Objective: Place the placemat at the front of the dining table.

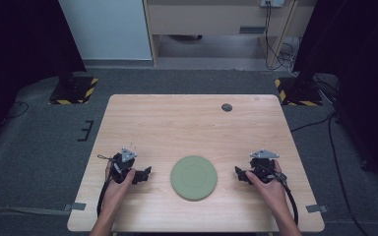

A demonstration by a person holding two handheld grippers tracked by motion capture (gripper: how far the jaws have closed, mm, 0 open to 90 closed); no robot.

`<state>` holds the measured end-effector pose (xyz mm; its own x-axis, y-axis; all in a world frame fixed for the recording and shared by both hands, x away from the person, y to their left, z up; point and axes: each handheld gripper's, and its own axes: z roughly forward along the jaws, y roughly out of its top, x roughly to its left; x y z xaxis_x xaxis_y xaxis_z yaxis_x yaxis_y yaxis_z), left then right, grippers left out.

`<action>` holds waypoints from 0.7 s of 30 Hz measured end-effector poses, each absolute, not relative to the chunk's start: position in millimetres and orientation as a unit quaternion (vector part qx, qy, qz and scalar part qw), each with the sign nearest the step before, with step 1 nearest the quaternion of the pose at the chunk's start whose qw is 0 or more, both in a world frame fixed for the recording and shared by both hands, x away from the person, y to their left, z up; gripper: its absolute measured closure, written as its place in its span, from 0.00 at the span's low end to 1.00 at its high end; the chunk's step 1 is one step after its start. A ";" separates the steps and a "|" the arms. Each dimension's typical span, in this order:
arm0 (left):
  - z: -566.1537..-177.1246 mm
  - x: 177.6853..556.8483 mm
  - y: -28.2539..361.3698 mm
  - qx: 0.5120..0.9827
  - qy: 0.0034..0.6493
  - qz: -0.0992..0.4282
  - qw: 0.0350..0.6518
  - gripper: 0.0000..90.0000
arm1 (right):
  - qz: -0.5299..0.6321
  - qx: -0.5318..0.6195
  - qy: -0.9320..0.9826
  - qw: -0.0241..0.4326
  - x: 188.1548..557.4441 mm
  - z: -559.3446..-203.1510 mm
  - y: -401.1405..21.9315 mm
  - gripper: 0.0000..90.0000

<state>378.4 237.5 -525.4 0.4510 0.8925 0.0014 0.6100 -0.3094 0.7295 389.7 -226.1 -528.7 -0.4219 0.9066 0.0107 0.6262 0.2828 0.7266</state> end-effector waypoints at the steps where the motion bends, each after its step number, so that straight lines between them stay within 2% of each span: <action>1: -525.4 378.4 237.5 0.782 0.481 0.209 0.338 0.02 | 0.336 0.489 0.779 0.205 385.7 -528.5 -223.4 0.05; 10: -526.8 368.1 223.4 0.796 0.453 0.193 0.351 0.03 | 0.344 0.432 0.810 0.197 363.9 -528.3 -196.2 0.06; 21: -526.3 363.2 201.2 0.806 0.434 0.175 0.363 0.03 | 0.357 0.409 0.817 0.194 357.8 -525.0 -177.4 0.05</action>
